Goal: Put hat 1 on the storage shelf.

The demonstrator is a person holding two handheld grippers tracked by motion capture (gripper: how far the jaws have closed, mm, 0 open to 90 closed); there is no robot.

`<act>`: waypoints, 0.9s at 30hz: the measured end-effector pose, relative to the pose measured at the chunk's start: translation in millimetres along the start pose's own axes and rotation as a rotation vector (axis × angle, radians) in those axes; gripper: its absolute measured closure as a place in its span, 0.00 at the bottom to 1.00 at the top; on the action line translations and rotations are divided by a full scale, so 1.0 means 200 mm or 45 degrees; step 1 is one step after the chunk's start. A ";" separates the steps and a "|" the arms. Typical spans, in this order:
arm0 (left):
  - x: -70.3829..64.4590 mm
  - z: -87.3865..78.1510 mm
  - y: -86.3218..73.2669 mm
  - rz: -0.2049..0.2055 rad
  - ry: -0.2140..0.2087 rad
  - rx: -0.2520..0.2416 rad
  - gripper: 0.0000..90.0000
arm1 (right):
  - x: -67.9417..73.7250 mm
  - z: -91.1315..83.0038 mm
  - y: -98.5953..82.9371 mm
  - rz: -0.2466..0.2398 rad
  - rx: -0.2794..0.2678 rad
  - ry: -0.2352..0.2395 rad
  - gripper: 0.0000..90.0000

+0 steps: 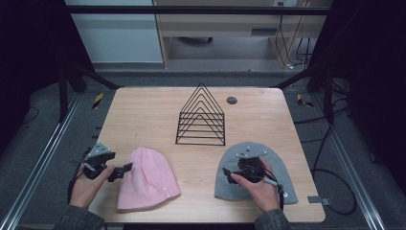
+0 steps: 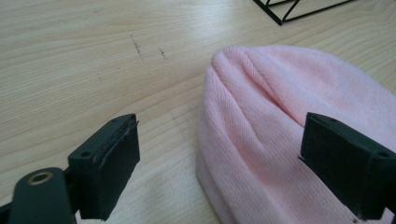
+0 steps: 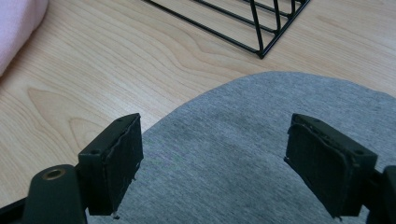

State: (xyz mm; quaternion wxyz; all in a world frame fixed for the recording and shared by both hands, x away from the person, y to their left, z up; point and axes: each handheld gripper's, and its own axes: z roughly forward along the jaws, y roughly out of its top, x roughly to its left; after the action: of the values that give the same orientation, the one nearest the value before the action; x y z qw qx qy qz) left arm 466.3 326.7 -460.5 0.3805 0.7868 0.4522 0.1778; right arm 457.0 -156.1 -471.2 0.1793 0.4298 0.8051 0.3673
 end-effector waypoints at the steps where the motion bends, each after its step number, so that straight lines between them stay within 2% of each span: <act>1: 0.00 0.00 0.01 -0.010 -0.005 0.004 0.14 | 0.00 0.00 0.00 0.002 -0.002 -0.003 0.21; 2: 0.00 0.01 0.03 0.001 -0.016 0.019 0.14 | 0.00 0.00 0.00 0.002 -0.002 -0.003 0.21; 4: 0.01 0.02 0.10 0.055 0.009 0.036 0.17 | -0.01 -0.02 0.01 -0.003 -0.010 -0.008 0.23; 6: 0.03 0.05 0.17 0.049 -0.019 0.061 0.23 | -0.02 -0.03 0.01 0.008 -0.018 -0.034 0.26; 8: 0.04 0.07 0.19 0.050 -0.020 0.077 0.25 | -0.02 -0.03 0.01 0.010 -0.020 -0.038 0.27; 9: 0.05 0.09 0.21 0.069 -0.005 0.106 0.30 | -0.03 -0.03 0.00 0.021 -0.011 -0.051 0.29; 10: 0.05 0.11 0.23 0.078 -0.016 0.122 0.33 | -0.03 -0.03 0.00 0.022 -0.006 -0.060 0.29; 14: 0.04 0.17 0.24 0.100 -0.023 0.164 0.39 | -0.04 -0.03 -0.01 0.029 0.028 -0.069 0.30; 17: 0.03 0.21 0.24 0.110 -0.028 0.205 0.40 | -0.04 -0.02 -0.01 0.031 0.036 -0.060 0.30; 19: 0.03 0.25 0.23 0.134 -0.031 0.253 0.42 | -0.03 -0.02 -0.01 0.022 0.044 -0.055 0.30; 24: 0.03 0.27 0.21 0.132 -0.046 0.296 0.45 | -0.03 -0.01 0.00 0.003 0.060 -0.045 0.28; 25: 0.02 0.27 0.22 0.153 -0.060 0.299 0.46 | -0.02 0.00 0.00 0.000 0.066 -0.040 0.28; 27: 0.01 0.28 0.22 0.162 -0.067 0.315 0.46 | -0.02 0.00 -0.01 0.003 0.067 -0.040 0.28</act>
State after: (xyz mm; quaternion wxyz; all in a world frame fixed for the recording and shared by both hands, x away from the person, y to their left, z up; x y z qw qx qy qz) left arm 527.5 290.9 -464.4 0.2804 0.8592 0.4097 0.1236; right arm 458.4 -160.3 -471.7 0.1799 0.4411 0.8110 0.3395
